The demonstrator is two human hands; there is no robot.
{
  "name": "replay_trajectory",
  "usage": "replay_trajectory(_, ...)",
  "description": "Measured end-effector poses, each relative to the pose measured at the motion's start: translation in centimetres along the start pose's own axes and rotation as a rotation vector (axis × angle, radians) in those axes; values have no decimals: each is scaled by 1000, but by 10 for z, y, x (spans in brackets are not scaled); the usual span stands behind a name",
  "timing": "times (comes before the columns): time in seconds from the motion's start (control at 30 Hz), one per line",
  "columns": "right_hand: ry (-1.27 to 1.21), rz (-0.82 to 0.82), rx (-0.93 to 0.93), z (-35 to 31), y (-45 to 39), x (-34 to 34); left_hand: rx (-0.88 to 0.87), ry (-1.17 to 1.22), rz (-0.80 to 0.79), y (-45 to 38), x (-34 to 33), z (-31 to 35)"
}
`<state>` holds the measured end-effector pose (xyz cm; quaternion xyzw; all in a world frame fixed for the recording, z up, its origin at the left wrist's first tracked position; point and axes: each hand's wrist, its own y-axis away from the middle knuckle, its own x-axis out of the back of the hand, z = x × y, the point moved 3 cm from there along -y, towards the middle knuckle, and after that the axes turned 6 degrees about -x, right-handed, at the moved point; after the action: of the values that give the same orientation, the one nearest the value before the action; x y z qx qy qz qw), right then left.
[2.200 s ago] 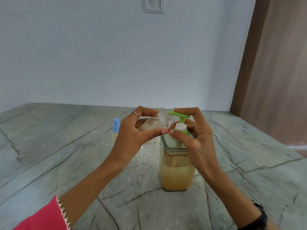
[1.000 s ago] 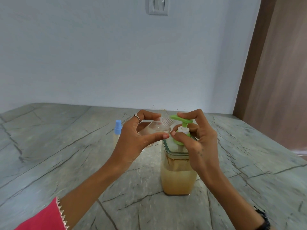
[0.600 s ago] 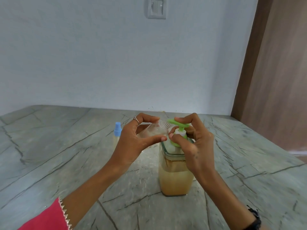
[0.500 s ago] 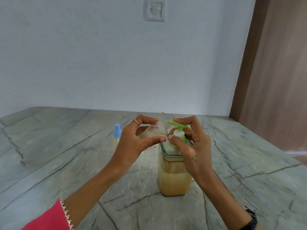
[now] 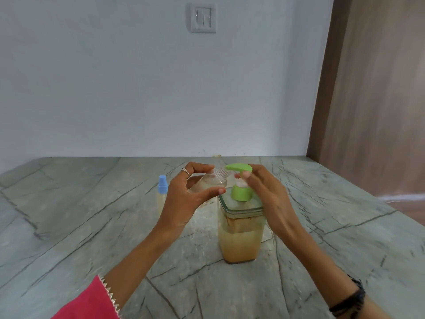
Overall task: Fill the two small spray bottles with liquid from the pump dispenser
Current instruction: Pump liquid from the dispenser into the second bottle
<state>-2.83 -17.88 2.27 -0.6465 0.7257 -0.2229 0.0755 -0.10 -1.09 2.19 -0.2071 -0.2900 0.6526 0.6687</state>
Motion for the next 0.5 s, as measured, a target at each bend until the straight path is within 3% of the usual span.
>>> replay_trajectory(0.1, -68, 77, -218, -7, 2, 4, 14, 4, -2, 0, 0, 1)
replay_trajectory(0.23, -54, 31, -404, -15, 2, -4, 18, 2, -9, 0, 0, 2)
replay_trajectory(0.5, -26, 66, -487, -20, -3, -19, 18, -24, -9, 0, 1, 2)
